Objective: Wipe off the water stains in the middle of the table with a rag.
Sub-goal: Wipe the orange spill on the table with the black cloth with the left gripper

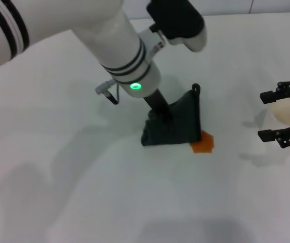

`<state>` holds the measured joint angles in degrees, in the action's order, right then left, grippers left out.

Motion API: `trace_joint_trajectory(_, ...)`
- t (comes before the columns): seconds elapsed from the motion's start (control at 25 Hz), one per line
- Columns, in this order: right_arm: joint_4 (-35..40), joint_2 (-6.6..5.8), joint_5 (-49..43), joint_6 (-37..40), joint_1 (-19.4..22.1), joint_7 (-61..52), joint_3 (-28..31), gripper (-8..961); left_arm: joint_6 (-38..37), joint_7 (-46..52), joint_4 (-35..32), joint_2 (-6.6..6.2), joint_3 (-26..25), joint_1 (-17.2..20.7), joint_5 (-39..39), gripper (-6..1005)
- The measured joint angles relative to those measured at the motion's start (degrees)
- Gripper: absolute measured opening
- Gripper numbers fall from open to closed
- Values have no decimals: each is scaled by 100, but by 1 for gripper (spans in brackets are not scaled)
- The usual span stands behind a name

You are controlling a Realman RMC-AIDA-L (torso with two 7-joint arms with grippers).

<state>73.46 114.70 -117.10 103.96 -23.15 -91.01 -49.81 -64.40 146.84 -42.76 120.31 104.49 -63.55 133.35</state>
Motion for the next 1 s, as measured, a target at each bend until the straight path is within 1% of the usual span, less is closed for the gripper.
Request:
trace_joint_trajectory(0.2,1,0,-15,-38,39,-6,58,856,148,-19,-48,3,551,-150,-478,99)
trace_joint_trajectory(0.36,3,-5,-16,-43,63,-17,59,856,147,-67,-110,9,855,-243,-799,99)
trace_joint_trajectory(0.44,10,-22,-19,-44,76,-33,63,855,62,-72,-195,9,1086,-256,-952,99)
trace_joint_trajectory(0.56,24,-52,-21,-58,104,-45,74,855,-114,-73,-354,10,1205,-201,-1014,99)
trace_joint_trajectory(0.68,55,-73,-23,-75,132,-52,93,855,-288,-53,-567,-7,1181,-41,-977,99)
trace_joint_trajectory(0.76,71,-80,-23,-77,139,-53,143,855,-399,-41,-688,-27,1064,96,-865,99)
trace_joint_trajectory(1.0,75,-81,-32,-55,148,-64,213,855,-467,-7,-669,-29,485,329,-148,98)
